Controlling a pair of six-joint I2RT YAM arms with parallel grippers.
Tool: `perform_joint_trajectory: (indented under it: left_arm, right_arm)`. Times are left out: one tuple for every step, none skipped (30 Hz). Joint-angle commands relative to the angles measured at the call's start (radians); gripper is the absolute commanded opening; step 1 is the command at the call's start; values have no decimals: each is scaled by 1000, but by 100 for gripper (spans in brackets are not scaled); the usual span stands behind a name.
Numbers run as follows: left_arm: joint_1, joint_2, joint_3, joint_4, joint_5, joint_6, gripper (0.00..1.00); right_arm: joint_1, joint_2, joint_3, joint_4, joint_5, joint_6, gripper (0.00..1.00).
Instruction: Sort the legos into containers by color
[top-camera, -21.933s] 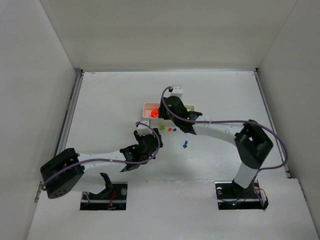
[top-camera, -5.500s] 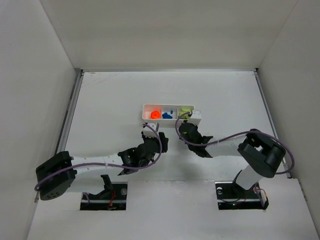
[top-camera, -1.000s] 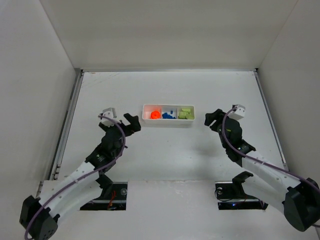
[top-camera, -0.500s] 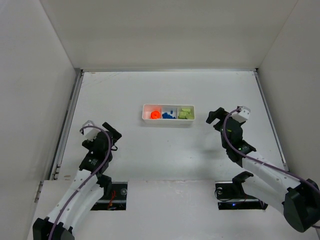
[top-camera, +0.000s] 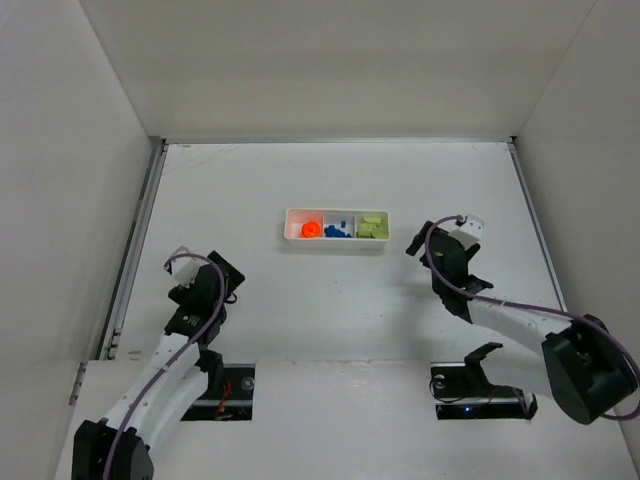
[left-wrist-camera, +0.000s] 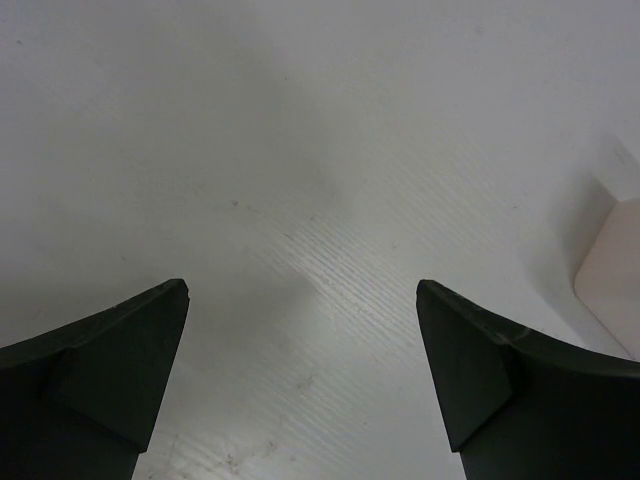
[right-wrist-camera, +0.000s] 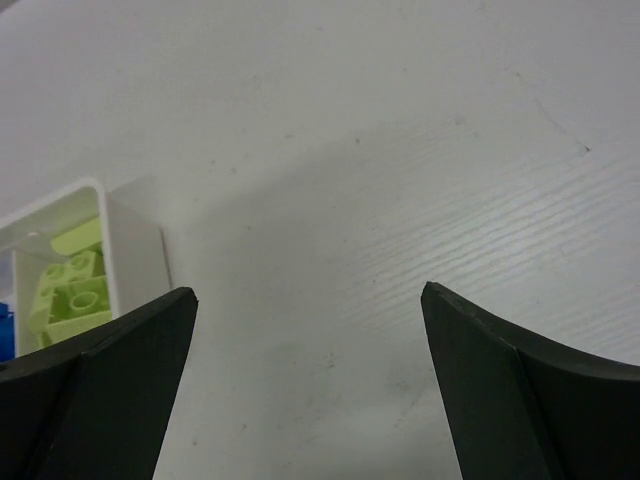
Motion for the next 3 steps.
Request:
perform_joint_trajectory:
  left_arm:
    - [29, 26, 28, 25, -19, 4, 100]
    - [38, 41, 42, 22, -11, 8, 100]
    - [41, 54, 63, 5, 1, 14, 100]
  right_arm:
    - [4, 68, 38, 102, 65, 16, 100]
    - [16, 88, 45, 105, 88, 18, 100]
    - [33, 105, 56, 104, 113, 7, 100]
